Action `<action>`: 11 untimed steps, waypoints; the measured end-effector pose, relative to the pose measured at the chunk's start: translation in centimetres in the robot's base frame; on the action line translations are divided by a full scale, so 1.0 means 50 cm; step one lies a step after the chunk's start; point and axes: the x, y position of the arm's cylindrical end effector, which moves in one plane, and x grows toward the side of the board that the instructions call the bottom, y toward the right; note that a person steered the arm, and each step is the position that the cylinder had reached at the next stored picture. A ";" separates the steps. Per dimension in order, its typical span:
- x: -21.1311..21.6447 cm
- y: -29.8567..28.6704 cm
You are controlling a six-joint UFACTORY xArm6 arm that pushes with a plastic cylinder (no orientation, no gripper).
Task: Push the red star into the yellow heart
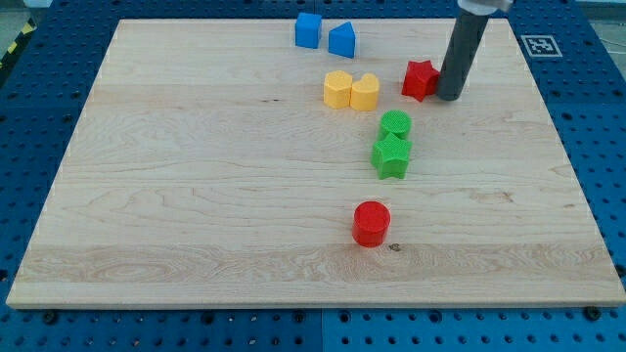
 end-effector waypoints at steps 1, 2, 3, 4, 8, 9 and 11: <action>0.020 -0.030; 0.008 0.069; -0.036 0.128; -0.103 0.070; -0.007 -0.067; 0.014 -0.103; 0.026 -0.159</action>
